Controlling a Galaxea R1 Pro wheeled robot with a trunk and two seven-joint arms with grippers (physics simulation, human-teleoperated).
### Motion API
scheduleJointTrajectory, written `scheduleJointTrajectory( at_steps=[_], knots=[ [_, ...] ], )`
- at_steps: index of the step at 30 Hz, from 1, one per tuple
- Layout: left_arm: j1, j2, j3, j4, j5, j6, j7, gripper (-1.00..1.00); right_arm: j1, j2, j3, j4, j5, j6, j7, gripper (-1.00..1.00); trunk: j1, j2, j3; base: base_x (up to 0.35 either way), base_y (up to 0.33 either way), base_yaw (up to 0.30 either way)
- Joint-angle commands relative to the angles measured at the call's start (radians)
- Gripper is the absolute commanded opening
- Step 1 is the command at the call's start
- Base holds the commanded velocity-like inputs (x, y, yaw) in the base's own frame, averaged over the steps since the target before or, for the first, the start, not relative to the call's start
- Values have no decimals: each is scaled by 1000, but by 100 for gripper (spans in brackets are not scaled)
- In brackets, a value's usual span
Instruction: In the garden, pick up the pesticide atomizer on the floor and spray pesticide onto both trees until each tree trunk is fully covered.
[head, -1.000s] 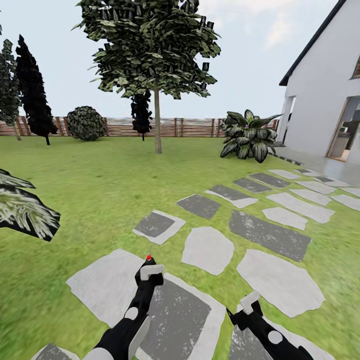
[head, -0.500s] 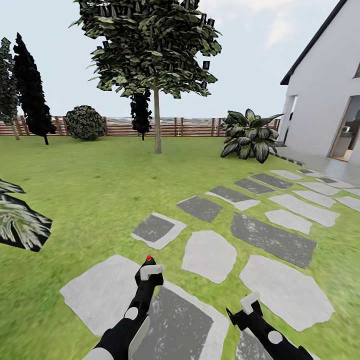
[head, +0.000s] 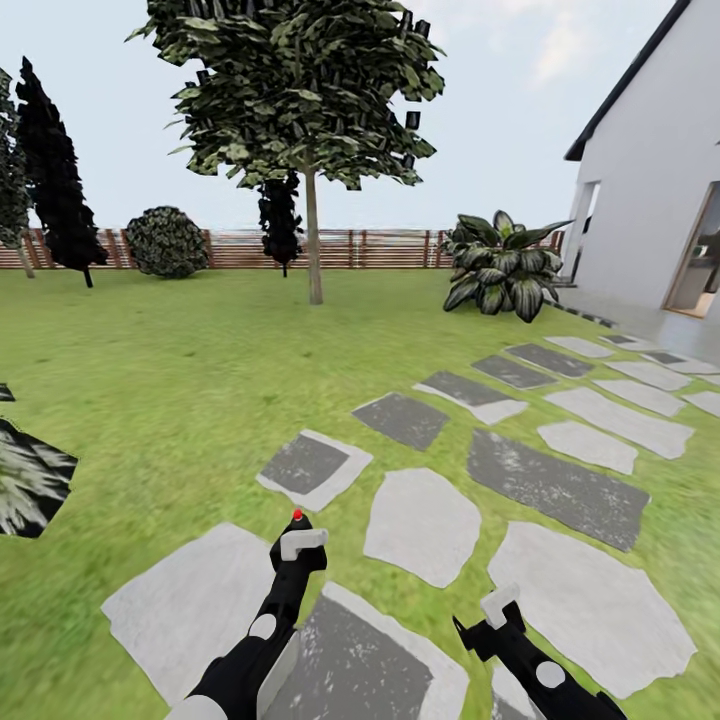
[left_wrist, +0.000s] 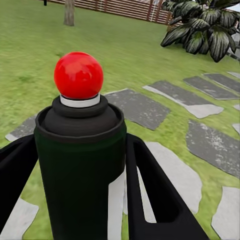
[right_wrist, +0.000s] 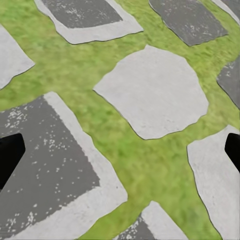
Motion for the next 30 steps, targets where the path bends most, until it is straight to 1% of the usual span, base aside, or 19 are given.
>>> scheduleJointTrajectory(
  at_steps=[1, 30],
  knots=[
    [0, 0, 0, 0, -1, 0, 0, -100, 0, 0, 0, 0, 0, 0, 0, 100, 0, 0, 0, 286, 0, 0],
    [0, 0, -1, 0, 0, 0, 0, -100, 0, 0, 0, 0, 0, 0, 0, 100, 0, 0, 0, 292, 0, 0]
  ],
)
